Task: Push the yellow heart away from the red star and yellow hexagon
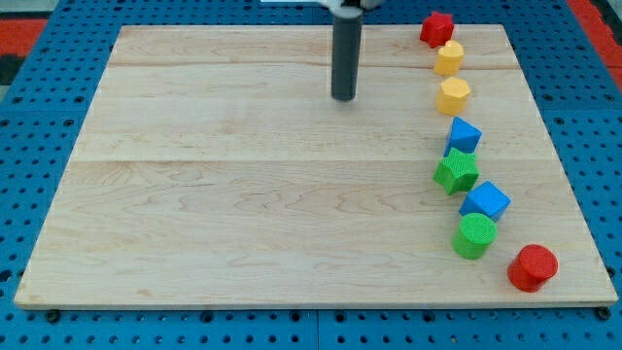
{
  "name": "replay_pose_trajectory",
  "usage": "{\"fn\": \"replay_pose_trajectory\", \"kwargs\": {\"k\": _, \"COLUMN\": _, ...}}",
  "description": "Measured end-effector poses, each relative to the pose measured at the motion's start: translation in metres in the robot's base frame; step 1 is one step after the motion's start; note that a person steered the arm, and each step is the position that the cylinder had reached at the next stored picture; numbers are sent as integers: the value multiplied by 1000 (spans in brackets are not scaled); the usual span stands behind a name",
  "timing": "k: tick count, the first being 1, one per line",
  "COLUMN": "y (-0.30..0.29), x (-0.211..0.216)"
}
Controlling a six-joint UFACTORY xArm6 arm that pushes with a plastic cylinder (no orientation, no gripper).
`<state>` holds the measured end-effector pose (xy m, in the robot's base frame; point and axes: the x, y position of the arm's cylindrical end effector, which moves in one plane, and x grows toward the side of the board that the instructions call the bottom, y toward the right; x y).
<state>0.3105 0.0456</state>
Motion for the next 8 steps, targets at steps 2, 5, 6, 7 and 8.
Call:
{"fn": "replay_pose_trajectory", "kwargs": {"k": 2, "y": 26, "x": -106}}
{"fn": "replay_pose_trajectory", "kwargs": {"k": 5, "y": 57, "x": -44}}
{"fn": "replay_pose_trajectory", "kwargs": {"k": 6, "y": 73, "x": -28}}
{"fn": "replay_pose_trajectory", "kwargs": {"k": 7, "y": 111, "x": -13}}
{"fn": "replay_pose_trajectory", "kwargs": {"k": 8, "y": 188, "x": -15}}
